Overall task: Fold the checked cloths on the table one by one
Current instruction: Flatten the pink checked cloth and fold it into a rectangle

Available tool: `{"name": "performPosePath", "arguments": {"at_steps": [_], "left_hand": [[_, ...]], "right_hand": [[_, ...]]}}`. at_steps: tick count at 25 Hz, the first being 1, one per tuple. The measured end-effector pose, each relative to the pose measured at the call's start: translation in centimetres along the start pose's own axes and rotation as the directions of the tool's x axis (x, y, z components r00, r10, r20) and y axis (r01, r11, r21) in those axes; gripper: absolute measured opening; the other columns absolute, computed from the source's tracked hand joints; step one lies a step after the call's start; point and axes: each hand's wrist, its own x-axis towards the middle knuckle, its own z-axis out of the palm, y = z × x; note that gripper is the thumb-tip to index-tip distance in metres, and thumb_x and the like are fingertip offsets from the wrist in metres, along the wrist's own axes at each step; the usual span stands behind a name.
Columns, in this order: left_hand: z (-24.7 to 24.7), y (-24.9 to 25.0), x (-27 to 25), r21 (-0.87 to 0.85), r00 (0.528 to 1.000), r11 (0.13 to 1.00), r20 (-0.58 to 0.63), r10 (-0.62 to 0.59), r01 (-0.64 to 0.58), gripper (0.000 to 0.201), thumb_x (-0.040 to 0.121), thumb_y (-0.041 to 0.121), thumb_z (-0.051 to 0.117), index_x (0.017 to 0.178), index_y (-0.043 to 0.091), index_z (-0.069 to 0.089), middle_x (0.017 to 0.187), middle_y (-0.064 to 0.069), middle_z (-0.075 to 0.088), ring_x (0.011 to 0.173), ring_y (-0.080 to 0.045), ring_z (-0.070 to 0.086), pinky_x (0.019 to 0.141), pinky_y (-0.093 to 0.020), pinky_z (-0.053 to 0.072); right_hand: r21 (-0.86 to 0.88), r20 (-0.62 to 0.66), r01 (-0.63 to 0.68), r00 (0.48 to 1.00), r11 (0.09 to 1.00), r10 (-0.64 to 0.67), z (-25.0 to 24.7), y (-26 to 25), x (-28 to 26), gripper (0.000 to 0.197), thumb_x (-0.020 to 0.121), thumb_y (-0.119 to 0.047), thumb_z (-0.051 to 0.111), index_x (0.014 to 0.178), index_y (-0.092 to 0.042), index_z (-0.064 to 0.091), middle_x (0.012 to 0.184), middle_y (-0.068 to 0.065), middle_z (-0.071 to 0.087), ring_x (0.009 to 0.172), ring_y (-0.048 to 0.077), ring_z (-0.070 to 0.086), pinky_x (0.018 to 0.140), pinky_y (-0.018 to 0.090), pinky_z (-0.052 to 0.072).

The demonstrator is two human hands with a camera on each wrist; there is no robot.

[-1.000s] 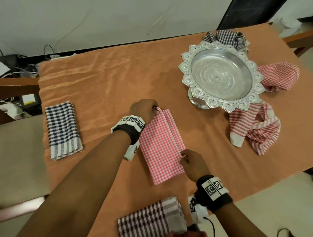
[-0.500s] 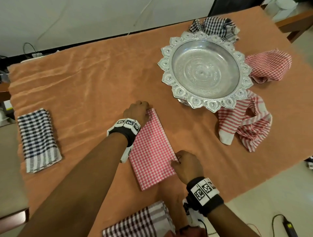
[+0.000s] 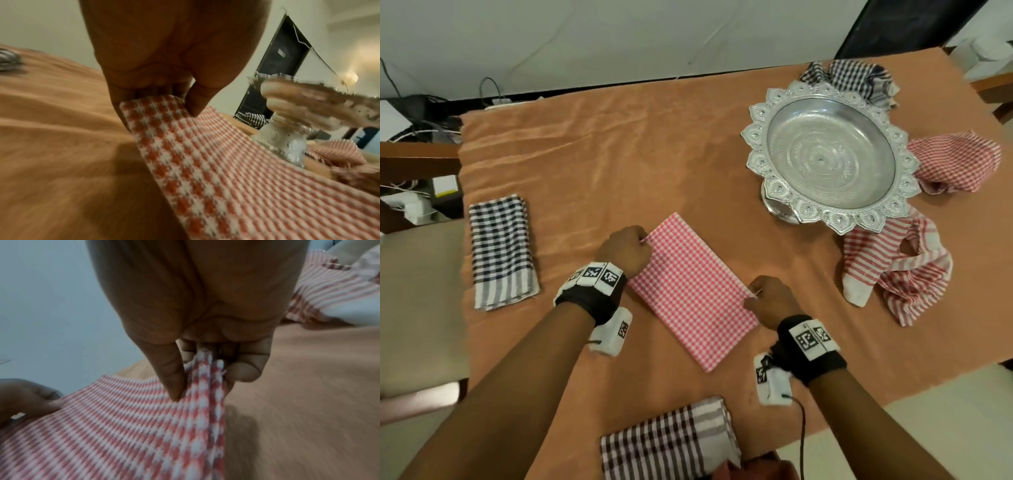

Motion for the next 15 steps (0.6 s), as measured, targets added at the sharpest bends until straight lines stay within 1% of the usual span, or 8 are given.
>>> {"name": "performPosePath", "arguments": {"at_steps": [2, 4, 5, 7, 9, 11, 13, 15], "left_hand": [[0.5, -2.3, -3.0, -0.168, 0.99, 0.983, -0.105, -0.097, 0.079, 0.025, 0.093, 0.027, 0.05, 0.106, 0.012, 0.064, 0.105, -0.012, 0.067, 0.081, -0.025, 0.055, 0.068, -0.031, 0.038], [1.9, -4.4, -6.1, -0.329, 0.961, 0.93, -0.161, -0.227, 0.164, 0.025, 0.093, 0.025, 0.052, 0.107, 0.01, 0.065, 0.108, -0.012, 0.067, 0.088, -0.028, 0.059, 0.073, -0.032, 0.041], [2.8, -5.3, -7.4, -0.385, 0.944, 0.899, -0.162, -0.286, 0.207, 0.026, 0.092, 0.024, 0.053, 0.11, 0.009, 0.064, 0.11, -0.013, 0.067, 0.094, -0.03, 0.06, 0.077, -0.033, 0.043], [4.5, -6.8, -9.4, -0.443, 0.91, 0.845, -0.137, -0.392, 0.298, 0.03, 0.091, 0.025, 0.056, 0.116, 0.01, 0.062, 0.115, -0.013, 0.066, 0.1, -0.032, 0.061, 0.083, -0.035, 0.046], [5.2, -7.6, -10.5, -0.433, 0.88, 0.829, -0.145, -0.452, 0.354, 0.036, 0.09, 0.029, 0.056, 0.123, 0.015, 0.057, 0.121, -0.009, 0.063, 0.106, -0.031, 0.059, 0.089, -0.038, 0.047], [5.3, -7.4, -10.8, -0.346, 0.885, 0.897, -0.272, -0.378, 0.276, 0.042, 0.091, 0.03, 0.054, 0.13, 0.015, 0.051, 0.128, -0.009, 0.056, 0.111, -0.03, 0.056, 0.091, -0.04, 0.045], [5.5, -6.5, -10.9, -0.23, 0.896, 0.971, -0.413, -0.162, 0.069, 0.045, 0.092, 0.032, 0.048, 0.132, 0.013, 0.05, 0.134, -0.01, 0.051, 0.118, -0.03, 0.052, 0.097, -0.044, 0.044], [6.0, -5.1, -10.3, -0.099, 0.917, 0.992, -0.397, 0.031, -0.076, 0.052, 0.093, 0.033, 0.044, 0.141, 0.014, 0.042, 0.15, -0.011, 0.037, 0.136, -0.03, 0.036, 0.111, -0.047, 0.031]], "right_hand": [[-0.022, -0.11, 0.111, 0.988, 0.994, -0.112, -1.0, -1.9, 1.8, 0.014, 0.082, -0.014, 0.061, 0.094, -0.022, 0.061, 0.096, 0.004, 0.064, 0.089, 0.022, 0.061, 0.07, 0.024, 0.039], [-0.111, -0.188, 0.239, 0.948, 0.965, -0.257, -1.5, -4.0, 3.6, 0.022, 0.082, -0.014, 0.057, 0.099, -0.028, 0.06, 0.106, 0.001, 0.066, 0.098, 0.023, 0.062, 0.078, 0.029, 0.047], [-0.203, -0.185, 0.271, 0.933, 0.941, -0.308, -1.4, -5.0, 4.1, 0.028, 0.084, -0.016, 0.056, 0.108, -0.028, 0.06, 0.114, 0.002, 0.063, 0.104, 0.024, 0.06, 0.085, 0.033, 0.048], [-0.398, -0.154, 0.246, 0.932, 0.884, -0.329, -0.5, -6.7, 4.2, 0.041, 0.086, -0.02, 0.053, 0.126, -0.025, 0.055, 0.129, 0.005, 0.055, 0.115, 0.027, 0.054, 0.098, 0.04, 0.041], [-0.486, -0.159, 0.222, 0.929, 0.846, -0.335, 1.0, -7.7, 3.2, 0.043, 0.087, -0.026, 0.052, 0.13, -0.025, 0.053, 0.134, 0.005, 0.05, 0.121, 0.028, 0.049, 0.102, 0.042, 0.033], [-0.49, -0.14, 0.291, 0.904, 0.821, -0.404, 2.8, -8.0, 1.9, 0.042, 0.09, -0.035, 0.049, 0.131, -0.025, 0.05, 0.138, 0.004, 0.047, 0.128, 0.027, 0.043, 0.108, 0.045, 0.025], [-0.429, -0.041, 0.408, 0.882, 0.806, -0.469, 4.9, -8.7, 0.3, 0.048, 0.096, -0.045, 0.041, 0.14, -0.026, 0.041, 0.15, 0.004, 0.035, 0.141, 0.027, 0.027, 0.115, 0.05, 0.011], [-0.325, 0.089, 0.503, 0.859, 0.801, -0.503, 7.1, -9.9, -1.0, 0.056, 0.099, -0.052, 0.027, 0.149, -0.027, 0.024, 0.16, 0.001, 0.014, 0.148, 0.022, 0.007, 0.116, 0.051, -0.003]]}}
